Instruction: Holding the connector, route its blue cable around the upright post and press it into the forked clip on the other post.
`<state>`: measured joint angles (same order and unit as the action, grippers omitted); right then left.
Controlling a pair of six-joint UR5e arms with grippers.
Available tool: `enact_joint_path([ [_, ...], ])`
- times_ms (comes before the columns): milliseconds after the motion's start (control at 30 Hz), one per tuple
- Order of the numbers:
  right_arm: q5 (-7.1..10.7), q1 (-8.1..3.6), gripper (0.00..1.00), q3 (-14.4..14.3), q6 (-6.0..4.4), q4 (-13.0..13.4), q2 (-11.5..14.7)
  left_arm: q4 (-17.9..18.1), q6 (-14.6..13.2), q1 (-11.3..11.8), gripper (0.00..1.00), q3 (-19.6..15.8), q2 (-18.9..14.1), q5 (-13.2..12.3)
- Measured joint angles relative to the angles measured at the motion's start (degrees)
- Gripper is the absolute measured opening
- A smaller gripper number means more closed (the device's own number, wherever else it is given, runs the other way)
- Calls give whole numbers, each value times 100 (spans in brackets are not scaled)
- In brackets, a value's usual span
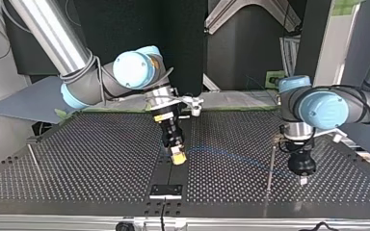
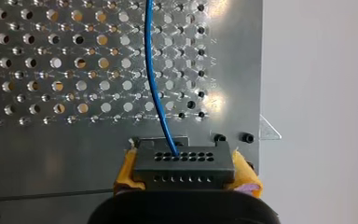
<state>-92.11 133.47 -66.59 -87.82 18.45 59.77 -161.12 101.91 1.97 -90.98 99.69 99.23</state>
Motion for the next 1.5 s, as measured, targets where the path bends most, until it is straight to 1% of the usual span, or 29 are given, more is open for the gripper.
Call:
enact_joint_path([
  [200,-51,1,0,0,18,-15,-38,-41,2,-27,0,-23,164,0],
  [433,-93,3,0,-1,41,-42,-141,-40,11,-38,0,-47,209,1],
  [467,-97,5,0,-1,42,-46,-166,-39,10,-39,4,-47,209,2],
  [500,-100,9,0,-1,42,-52,-193,-38,8,-39,4,-49,209,2],
  [533,-102,14,0,-2,43,-57,-230,-34,5,-40,24,-52,210,4],
  [567,-103,20,0,-2,43,-61,-258,-22,1,-42,39,-66,210,9],
  [600,-104,28,0,-2,44,-66,-287,-5,-1,-42,39,-81,211,15],
  [667,-105,43,0,-3,44,-77,-372,44,-1,-42,57,-122,212,53],
  [700,-105,47,0,-2,44,-82,-412,62,-5,-42,57,-143,212,76],
  [767,-106,55,0,-3,41,-96,-507,103,-18,-42,66,-195,212,146],
  [800,-106,58,0,-2,37,-101,-551,129,-22,-42,66,-217,212,183],
  [867,-107,62,0,-3,27,-115,-653,201,-14,-42,79,-263,216,256],
  [900,-109,63,0,-3,24,-122,-693,234,-3,-42,79,-278,221,266],
  [967,-118,64,0,-5,21,-143,-780,310,49,-43,95,-298,248,242],
  [1000,-124,65,0,-5,21,-156,-813,334,73,-45,95,-303,266,214],
  [1033,-135,66,0,-5,22,-175,-852,353,94,-47,100,-305,289,181],
  [1200,-208,76,0,-22,42,-249,-996,387,158,-66,100,-298,485,-38],
  [1300,-298,78,0,-61,55,-270,-1078,414,220,-73,100,-289,562,-171],
  [1400,-365,81,0,-150,58,-217,-1124,439,294,-73,100,-262,616,-261],
  [1500,-389,85,0,-275,52,-102,-1146,423,320,-75,100,-233,687,-273],
])
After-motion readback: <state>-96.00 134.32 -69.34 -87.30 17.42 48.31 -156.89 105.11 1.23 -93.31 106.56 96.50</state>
